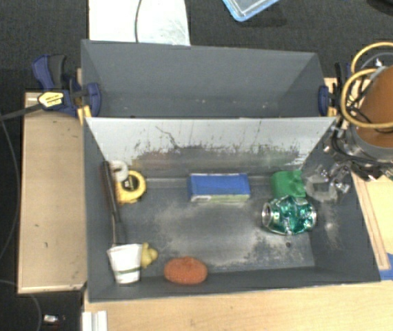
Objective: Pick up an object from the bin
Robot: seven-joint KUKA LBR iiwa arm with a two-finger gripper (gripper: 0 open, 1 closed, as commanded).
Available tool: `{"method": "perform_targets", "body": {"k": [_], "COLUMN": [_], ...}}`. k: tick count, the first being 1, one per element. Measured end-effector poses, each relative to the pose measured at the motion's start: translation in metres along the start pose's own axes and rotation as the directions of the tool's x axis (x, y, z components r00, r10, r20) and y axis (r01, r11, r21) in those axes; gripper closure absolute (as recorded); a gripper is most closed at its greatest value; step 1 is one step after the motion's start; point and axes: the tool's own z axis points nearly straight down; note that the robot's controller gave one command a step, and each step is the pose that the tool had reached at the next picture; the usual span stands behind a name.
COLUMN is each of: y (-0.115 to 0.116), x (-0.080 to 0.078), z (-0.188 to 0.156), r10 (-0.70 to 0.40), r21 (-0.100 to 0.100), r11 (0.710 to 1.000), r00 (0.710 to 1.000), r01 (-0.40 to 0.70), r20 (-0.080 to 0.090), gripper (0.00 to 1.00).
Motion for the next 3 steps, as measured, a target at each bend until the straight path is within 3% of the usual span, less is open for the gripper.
{"method": "perform_targets", "body": {"k": [1, 2, 3], "y": [-0.003, -0.011, -0.014], "x": [-0.007, -0.013, -0.006], "z": [-0.002, 0.008, 0.029], "r10": [-0.147, -0.170, -0.151], "r21": [0.000, 0.005, 0.002], "r11": [0.989, 0.985, 0.988], "r00": [0.989, 0.985, 0.988], "r01": [0.147, 0.170, 0.151], "r20": [0.002, 0.006, 0.005], "gripper": [1.00, 1.00, 1.00]}}
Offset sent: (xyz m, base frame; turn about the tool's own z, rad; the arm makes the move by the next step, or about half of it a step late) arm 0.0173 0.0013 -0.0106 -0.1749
